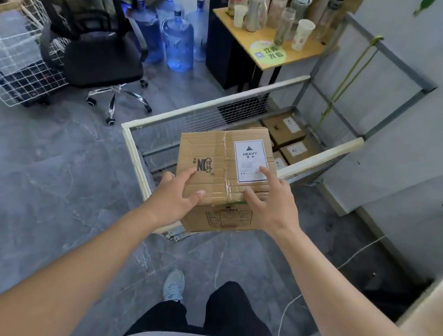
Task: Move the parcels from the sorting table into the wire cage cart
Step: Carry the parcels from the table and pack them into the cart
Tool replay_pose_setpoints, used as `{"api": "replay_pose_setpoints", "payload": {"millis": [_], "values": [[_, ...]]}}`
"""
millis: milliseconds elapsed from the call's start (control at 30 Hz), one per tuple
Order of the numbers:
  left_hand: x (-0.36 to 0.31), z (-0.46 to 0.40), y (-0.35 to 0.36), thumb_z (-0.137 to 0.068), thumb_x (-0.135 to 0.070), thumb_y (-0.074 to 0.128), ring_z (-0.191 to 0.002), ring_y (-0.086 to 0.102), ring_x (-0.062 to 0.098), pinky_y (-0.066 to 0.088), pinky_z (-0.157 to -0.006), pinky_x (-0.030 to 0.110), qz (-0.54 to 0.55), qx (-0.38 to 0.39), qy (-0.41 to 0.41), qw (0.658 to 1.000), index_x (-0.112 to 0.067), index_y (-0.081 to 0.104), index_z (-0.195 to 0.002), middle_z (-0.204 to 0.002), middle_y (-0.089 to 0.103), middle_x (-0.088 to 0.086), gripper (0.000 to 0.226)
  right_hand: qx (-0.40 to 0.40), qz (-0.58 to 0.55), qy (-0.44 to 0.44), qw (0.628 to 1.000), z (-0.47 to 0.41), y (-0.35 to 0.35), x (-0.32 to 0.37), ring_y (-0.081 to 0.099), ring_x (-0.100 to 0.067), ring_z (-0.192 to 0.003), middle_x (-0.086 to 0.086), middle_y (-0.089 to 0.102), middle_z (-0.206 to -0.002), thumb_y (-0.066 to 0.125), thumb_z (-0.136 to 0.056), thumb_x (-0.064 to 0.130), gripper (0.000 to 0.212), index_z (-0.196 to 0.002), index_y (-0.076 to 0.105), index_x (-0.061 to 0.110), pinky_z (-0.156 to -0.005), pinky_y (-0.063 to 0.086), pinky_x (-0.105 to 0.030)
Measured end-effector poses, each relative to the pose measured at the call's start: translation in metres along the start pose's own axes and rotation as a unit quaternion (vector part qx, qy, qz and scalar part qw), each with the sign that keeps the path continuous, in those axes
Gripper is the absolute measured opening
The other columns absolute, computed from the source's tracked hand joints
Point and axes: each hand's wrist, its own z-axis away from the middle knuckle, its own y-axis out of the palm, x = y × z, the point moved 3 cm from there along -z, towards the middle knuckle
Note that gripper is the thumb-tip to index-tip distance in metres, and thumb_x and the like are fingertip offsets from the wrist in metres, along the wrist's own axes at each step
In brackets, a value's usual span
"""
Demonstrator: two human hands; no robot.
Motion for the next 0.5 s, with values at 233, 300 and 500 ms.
{"api": "replay_pose_setpoints", "payload": {"millis": [233,300,500], "values": [[-0.001,-0.073,-0.002,-0.102,-0.053,0.055,-0.119,0.046,0.021,0.038,-0.113,0.038,0.026,0.025,-0.043,0.998,-0.036,0.024,-0.163,-0.138,0.035,0.004,0.071,-0.003,0.005,-0.005,1.000,-0.076,0.014,0.002,0.057,-0.021,-0.120,-0.004,0.052,-0.140,0.059,-0.095,0.057,0.061,-0.151,0.041,0.041,-0.097,0.054,-0.048],[-0.005,-0.100,0.000,-0.102,-0.052,0.055,-0.117,0.047,0.020,0.040,-0.108,0.036,0.031,0.021,-0.055,0.998,-0.036,0.023,-0.163,-0.139,0.035,0.004,0.070,0.012,0.002,-0.007,1.000,-0.110,0.018,-0.002,0.057,-0.021,-0.119,-0.004,0.051,-0.141,0.060,-0.095,0.056,0.060,-0.151,0.041,0.041,-0.097,0.054,-0.046],[-0.023,-0.175,0.020,-0.102,-0.048,0.057,-0.118,0.047,0.019,0.039,-0.106,0.035,0.061,-0.015,-0.117,0.991,-0.038,0.023,-0.162,-0.141,0.035,0.003,0.070,0.081,-0.013,-0.025,0.996,-0.215,0.031,-0.024,0.056,-0.019,-0.123,-0.003,0.047,-0.146,0.062,-0.095,0.053,0.060,-0.150,0.041,0.043,-0.104,0.050,-0.046]]}}
